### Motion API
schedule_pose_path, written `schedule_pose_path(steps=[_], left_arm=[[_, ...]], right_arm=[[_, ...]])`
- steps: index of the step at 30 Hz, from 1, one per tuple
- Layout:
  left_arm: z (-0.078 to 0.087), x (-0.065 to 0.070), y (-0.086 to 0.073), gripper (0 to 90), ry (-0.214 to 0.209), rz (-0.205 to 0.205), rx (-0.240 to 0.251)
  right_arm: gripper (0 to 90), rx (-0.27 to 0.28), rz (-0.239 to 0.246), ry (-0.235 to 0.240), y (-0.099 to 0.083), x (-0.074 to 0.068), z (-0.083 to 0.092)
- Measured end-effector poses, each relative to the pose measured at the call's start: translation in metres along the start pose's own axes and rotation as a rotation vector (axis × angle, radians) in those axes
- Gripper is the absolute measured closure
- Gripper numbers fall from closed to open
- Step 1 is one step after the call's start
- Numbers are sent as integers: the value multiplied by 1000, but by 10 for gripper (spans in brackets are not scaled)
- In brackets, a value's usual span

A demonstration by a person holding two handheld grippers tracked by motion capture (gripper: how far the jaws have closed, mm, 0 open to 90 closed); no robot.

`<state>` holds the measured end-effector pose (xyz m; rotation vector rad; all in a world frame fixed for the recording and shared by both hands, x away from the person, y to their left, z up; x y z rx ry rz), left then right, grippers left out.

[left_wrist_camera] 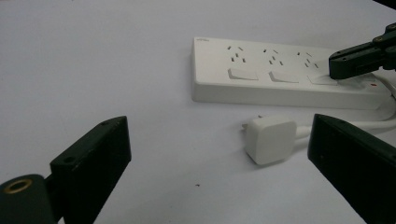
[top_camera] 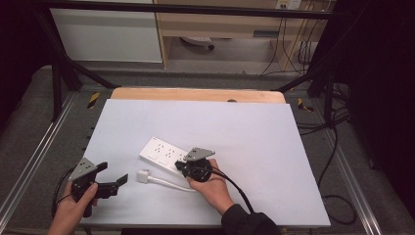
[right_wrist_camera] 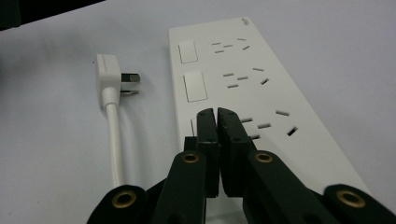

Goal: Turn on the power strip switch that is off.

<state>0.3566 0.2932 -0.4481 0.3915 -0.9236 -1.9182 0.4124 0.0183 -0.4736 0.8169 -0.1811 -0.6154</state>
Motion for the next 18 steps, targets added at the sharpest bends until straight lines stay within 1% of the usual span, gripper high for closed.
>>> schedule_pose_path(steps=[4,10,18], left_arm=[[0,0,0,61,0,1,0],[0,0,0,61,0,1,0],[-1,0,-1,61,1,2,-6]], right_arm=[[899,-1,5,1,0,-1,-1],[900,1,6,1,0,-1,-1],[900,2,20,0,-1,-2,-1]])
Point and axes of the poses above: each handheld gripper's, and its own axes: z roughly backward along the jaws, y roughly out of its top, x roughly to its right, the point moved 5 cm from there along -z, roughly forward along the jaws, and after that the axes turned 12 degrees about -x, right-handed, at the moved point
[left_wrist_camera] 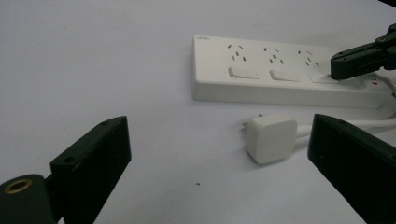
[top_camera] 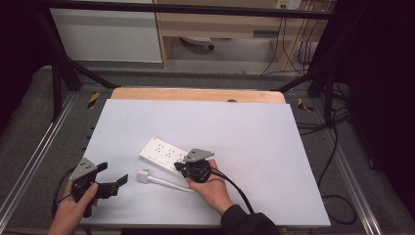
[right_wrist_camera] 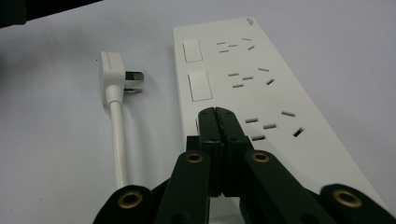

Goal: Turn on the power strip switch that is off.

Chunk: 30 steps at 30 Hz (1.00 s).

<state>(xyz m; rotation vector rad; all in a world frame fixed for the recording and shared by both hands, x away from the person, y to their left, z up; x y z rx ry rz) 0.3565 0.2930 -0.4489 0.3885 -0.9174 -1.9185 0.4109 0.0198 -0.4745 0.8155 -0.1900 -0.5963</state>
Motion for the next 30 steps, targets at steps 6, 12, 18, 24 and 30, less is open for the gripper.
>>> schedule_pose_path(steps=[6,12,18,24,30], left_arm=[[0,0,0,61,1,0,-3],[0,0,0,61,3,0,-5],[0,0,0,61,3,0,-5],[0,0,0,61,3,-2,-4],[0,0,0,61,2,-1,-4]], right_arm=[[900,0,0,3,0,0,0],[900,-17,3,-1,-2,0,-1],[900,-8,0,0,-2,0,0],[900,-12,-3,2,-2,0,0],[900,-13,-5,5,-2,0,0]])
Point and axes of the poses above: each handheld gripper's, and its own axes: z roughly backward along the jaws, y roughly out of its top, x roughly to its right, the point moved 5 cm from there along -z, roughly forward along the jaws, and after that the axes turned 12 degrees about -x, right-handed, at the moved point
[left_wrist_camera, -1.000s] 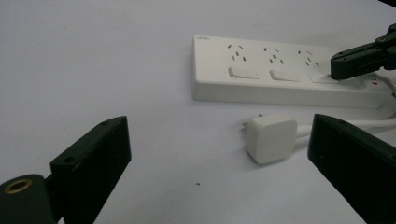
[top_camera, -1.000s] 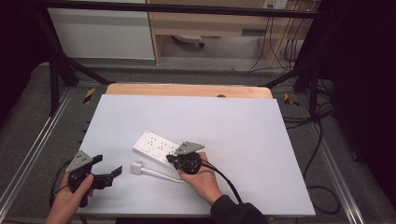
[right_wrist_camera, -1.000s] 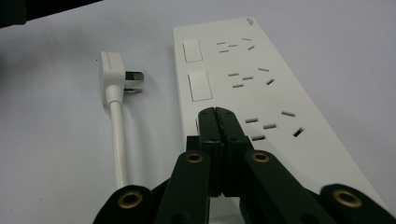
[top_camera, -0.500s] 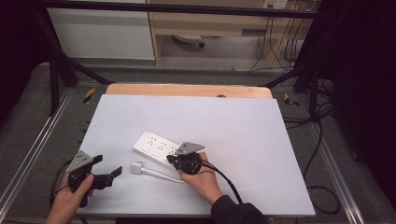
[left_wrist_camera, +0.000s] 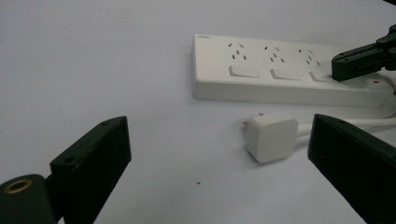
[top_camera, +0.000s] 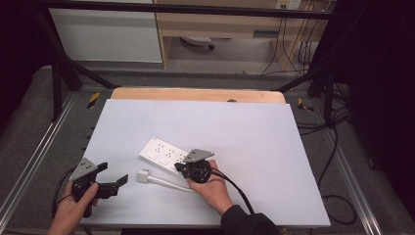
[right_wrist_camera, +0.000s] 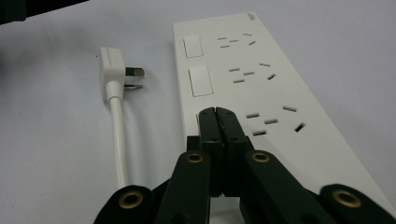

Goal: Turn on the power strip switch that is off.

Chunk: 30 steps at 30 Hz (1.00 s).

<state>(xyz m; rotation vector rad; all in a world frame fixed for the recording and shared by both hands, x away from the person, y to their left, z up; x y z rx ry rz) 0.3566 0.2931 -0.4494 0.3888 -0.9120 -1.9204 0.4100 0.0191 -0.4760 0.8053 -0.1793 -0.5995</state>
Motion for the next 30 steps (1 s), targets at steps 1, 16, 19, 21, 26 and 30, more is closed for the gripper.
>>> schedule_pose_path(steps=[1,16,19,21,26,30], left_arm=[[0,0,0,61,0,0,0],[1,0,1,61,-2,-1,13],[2,0,2,60,-3,-5,14],[1,0,2,61,-5,-5,13],[2,0,2,61,-3,-4,17],[2,1,2,61,-1,-4,17]], right_arm=[[900,0,0,0,0,0,0],[900,17,5,12,0,-2,1],[900,27,-3,13,1,-1,3],[900,38,-7,15,2,0,6],[900,54,-15,15,3,2,9],[900,63,-21,12,2,4,12]])
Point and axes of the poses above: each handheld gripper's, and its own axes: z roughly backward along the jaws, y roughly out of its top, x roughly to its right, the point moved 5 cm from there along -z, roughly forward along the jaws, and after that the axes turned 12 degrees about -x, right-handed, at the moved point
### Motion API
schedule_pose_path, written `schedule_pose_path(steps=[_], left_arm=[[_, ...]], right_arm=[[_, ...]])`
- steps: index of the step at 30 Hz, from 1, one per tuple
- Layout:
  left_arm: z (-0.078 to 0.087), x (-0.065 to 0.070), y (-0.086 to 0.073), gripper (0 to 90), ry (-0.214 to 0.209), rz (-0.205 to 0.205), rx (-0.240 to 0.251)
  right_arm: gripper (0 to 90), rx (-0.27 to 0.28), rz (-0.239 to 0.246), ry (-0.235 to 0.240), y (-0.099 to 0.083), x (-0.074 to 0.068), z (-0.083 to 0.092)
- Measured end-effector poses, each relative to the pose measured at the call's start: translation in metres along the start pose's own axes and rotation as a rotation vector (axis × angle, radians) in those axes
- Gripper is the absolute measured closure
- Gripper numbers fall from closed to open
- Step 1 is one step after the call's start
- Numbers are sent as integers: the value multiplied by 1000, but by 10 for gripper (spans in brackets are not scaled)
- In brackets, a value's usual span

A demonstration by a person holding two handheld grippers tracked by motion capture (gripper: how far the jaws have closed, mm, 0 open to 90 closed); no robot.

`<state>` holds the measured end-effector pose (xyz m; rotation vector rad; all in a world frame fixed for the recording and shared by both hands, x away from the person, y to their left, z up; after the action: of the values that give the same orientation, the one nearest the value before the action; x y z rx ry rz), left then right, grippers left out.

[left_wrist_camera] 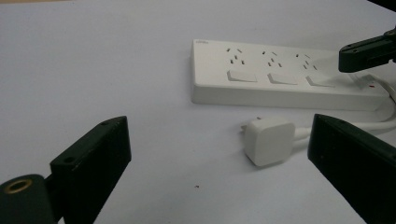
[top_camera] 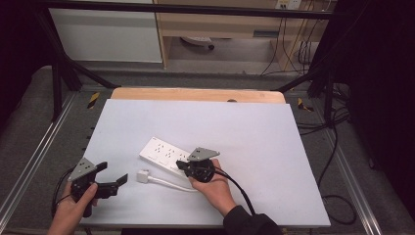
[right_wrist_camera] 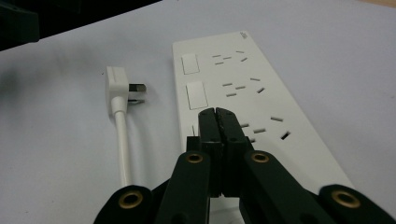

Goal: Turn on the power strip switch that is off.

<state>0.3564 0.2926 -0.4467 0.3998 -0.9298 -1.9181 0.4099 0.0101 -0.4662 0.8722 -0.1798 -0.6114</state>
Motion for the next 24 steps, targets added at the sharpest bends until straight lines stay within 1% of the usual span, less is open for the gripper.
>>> schedule_pose_path(steps=[7,17,24], left_arm=[[0,0,0,61,1,1,-2],[-1,0,0,61,0,2,-1],[-1,0,0,61,-1,-1,-3]], right_arm=[[900,21,-16,-6,3,6,7],[900,36,-28,-16,5,11,14],[900,48,-46,-26,5,17,19]])
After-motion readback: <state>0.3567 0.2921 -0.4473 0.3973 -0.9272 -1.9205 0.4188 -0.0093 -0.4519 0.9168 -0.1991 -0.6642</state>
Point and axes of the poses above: each handheld gripper's, and its own axes: z roughly backward along the jaws, y roughly out of its top, x roughly to its right, the point moved 5 cm from there along -z, roughly forward along the jaws, and after that the axes turned 12 degrees about -x, right-handed, at the moved point
